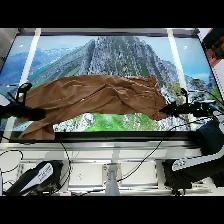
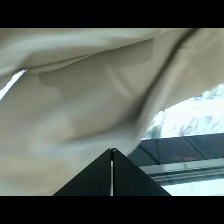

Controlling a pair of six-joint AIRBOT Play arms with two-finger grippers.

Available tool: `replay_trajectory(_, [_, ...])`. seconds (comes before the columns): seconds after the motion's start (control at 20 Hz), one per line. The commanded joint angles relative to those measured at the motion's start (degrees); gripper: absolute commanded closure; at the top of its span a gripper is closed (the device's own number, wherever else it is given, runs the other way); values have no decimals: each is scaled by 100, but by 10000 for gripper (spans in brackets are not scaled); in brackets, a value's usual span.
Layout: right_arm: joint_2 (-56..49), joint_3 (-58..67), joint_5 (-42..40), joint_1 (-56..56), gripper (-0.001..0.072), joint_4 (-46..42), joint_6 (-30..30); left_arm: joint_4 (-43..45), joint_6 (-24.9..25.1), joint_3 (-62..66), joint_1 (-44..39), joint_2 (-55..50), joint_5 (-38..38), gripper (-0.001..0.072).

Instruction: Fold the clothes and pants, and hang the long-sleeved shirts on hangers.

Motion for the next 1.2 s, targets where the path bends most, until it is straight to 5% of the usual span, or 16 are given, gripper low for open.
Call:
replay_trajectory(0.0, [4,4,2,7,669,61,57,-118,-52,-68,713,317,-138,687])
replay_trajectory(0.1, [4,4,0,7,670,61,55,-603,-59,-175,1270,566,-636,677])
replay_trajectory(0.15, [4,4,0,7,669,61,52,-734,-57,-262,1488,669,-835,587])
replay_trajectory(0.25, [4,4,0,7,669,57,50,-754,-356,-402,1790,780,-1067,-13])
replay_trajectory(0.35, [4,4,-24,7,669,57,15,-756,-1091,-535,1930,782,-1082,5])
replay_trajectory(0.6, [4,4,-409,7,669,55,9,-719,-1670,-1217,1930,785,-1467,7])
replay_trajectory(0.7, [4,4,-404,7,669,55,9,-717,-1687,-1596,1928,785,-1390,115])
replay_trajectory(1.15, [4,2,-404,7,669,55,9,-678,-1676,-2302,1928,787,-50,124])
